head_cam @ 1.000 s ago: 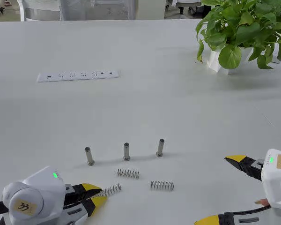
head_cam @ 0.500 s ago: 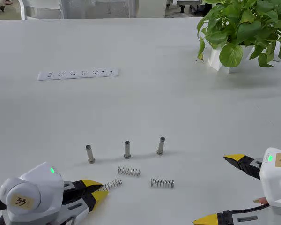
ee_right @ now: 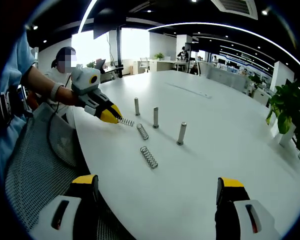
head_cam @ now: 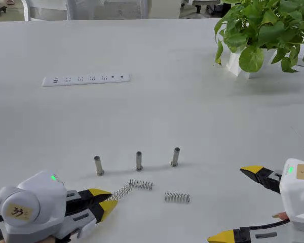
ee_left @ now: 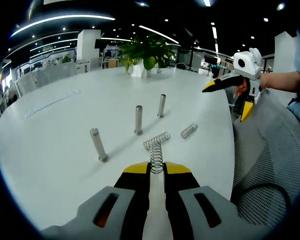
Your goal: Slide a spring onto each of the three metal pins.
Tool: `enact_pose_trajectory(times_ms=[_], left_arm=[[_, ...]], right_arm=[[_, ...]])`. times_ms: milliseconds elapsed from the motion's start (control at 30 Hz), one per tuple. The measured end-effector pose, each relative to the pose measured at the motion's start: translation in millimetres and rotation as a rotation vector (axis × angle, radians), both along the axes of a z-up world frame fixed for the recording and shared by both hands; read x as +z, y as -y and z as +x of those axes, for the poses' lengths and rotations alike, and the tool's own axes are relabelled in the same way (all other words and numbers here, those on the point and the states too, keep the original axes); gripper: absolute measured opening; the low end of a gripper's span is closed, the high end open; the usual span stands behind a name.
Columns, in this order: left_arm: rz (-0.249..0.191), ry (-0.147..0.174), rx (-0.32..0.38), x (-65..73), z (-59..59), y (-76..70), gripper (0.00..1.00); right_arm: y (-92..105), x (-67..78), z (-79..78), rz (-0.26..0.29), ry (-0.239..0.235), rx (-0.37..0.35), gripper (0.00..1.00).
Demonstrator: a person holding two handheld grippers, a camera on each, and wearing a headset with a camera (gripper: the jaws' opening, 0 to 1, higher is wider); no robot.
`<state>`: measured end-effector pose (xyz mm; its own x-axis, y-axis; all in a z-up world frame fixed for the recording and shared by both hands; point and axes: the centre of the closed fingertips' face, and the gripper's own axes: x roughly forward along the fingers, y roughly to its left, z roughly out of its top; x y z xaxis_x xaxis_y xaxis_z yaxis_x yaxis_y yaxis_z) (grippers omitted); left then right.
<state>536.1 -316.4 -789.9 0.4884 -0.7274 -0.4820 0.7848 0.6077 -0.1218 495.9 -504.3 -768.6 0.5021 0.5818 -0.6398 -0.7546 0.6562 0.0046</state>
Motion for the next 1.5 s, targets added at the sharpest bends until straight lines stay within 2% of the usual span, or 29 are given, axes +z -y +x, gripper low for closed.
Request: enact_pose_trajectory(times_ms=[200, 233, 267, 333, 500, 600, 800, 900, 933, 1000, 1200, 1300, 1467, 1500], left_arm=[[-0.054, 0.044, -0.024, 30.8, -0.2, 10.3, 0.07], [-0.074, 0.044, -0.020, 36.1, 1.4, 12.5, 0.07], [-0.117, 0.054, -0.014, 47.7, 4.2, 17.0, 0.07], [-0.110, 0.086, -0.028, 57.9, 7.5, 21.1, 0.07], [-0.145, 0.120, -0.060, 79.7, 9.0, 35.4, 0.07], [-0.173, 0.134, -0.090, 93.4, 4.4, 45.6, 0.07], [-0.203, 0.148, -0.133, 107.3, -6.4, 56.1, 0.07], [-0.224, 0.152, -0.138, 112.2, -9.2, 59.6, 0.07], [-0.233, 0.154, -0.139, 114.0, -10.1, 61.4, 0.07], [-0.240, 0.156, -0.141, 116.1, -10.7, 64.3, 0.07], [-0.272, 0.167, -0.144, 124.4, -10.1, 71.9, 0.06], [-0.284, 0.170, -0.144, 127.1, -9.3, 74.5, 0.06], [-0.296, 0.170, -0.144, 128.3, -9.8, 75.7, 0.06], [-0.297, 0.170, -0.144, 128.3, -9.7, 75.6, 0.06]], right_arm=[[-9.9, 20.3, 10.7, 0.139, 0.001, -0.054, 0.98], [-10.7, 23.0, 12.3, 0.155, 0.001, -0.061, 0.97], [-12.5, 27.7, 15.2, 0.186, 0.001, -0.070, 0.97], [-14.6, 35.2, 20.5, 0.231, 0.002, -0.088, 0.97], [-19.5, 51.2, 29.6, 0.317, 0.001, -0.107, 0.96], [-25.1, 62.4, 33.8, 0.388, -0.007, -0.116, 0.95], [-37.3, 76.5, 34.8, 0.501, -0.036, -0.116, 0.92], [-46.3, 85.2, 33.1, 0.611, -0.084, -0.120, 0.86], [-49.8, 90.1, 33.6, 0.675, -0.110, -0.129, 0.84], [-53.7, 96.5, 35.7, 0.742, -0.125, -0.135, 0.80], [-71.0, 108.3, 34.3, 0.853, -0.180, -0.136, 0.72], [-79.2, 117.8, 33.9, 0.956, -0.233, -0.144, 0.63], [-81.9, 125.7, 35.8, 1.088, -0.300, -0.167, 0.46], [-82.1, 126.4, 35.7, 1.099, -0.306, -0.168, 0.43]])
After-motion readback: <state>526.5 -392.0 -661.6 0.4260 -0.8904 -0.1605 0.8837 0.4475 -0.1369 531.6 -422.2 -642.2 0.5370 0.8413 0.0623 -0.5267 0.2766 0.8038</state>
